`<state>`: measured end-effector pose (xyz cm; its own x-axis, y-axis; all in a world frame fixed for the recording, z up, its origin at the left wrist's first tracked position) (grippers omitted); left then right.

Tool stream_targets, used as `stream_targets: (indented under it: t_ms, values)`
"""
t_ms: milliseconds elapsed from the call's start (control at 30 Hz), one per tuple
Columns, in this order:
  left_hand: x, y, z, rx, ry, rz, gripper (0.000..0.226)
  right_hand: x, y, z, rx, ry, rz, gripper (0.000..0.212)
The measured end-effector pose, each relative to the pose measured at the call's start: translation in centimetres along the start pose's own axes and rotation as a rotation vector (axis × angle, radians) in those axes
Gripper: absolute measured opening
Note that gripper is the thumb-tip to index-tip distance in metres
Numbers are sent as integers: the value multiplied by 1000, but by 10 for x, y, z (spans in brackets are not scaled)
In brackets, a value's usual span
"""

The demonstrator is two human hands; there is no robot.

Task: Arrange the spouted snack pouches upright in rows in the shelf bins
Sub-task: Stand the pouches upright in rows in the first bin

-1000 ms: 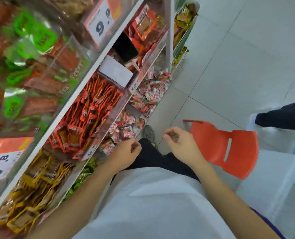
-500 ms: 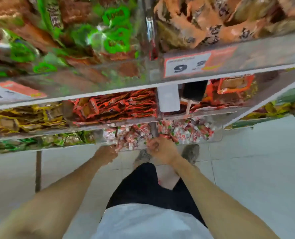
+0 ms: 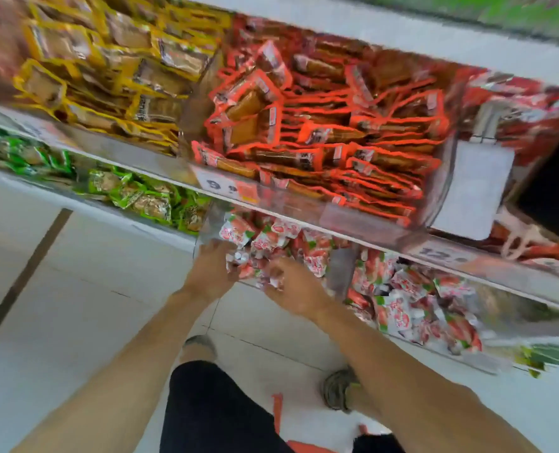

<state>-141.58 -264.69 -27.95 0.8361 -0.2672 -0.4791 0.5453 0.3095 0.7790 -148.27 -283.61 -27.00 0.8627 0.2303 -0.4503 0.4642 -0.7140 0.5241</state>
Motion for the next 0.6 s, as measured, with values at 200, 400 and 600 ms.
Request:
stream_targets:
  t_ms: [200, 400, 600]
  values:
    - [43, -18, -45, 287, -105, -179, 40, 78, -28, 16, -375, 312, -11, 52]
    - [51, -5, -54, 257, -211, -162, 24, 94, -31, 28, -598, 390, 16, 44]
    - [51, -7, -51, 222, -264, -58, 8, 72, -3, 38, -445, 313, 64, 28]
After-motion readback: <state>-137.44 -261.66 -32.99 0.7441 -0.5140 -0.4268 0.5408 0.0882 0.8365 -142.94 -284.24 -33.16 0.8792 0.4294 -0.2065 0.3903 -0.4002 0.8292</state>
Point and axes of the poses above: each hand's wrist, its own x-axis towards the middle knuckle, its own y-axis out of the back of the hand, z = x × y, the point moved 1 cm from there along x, towards the middle knuckle, and after that the axes turned 6 degrees about -z, right-handed, at the moved point
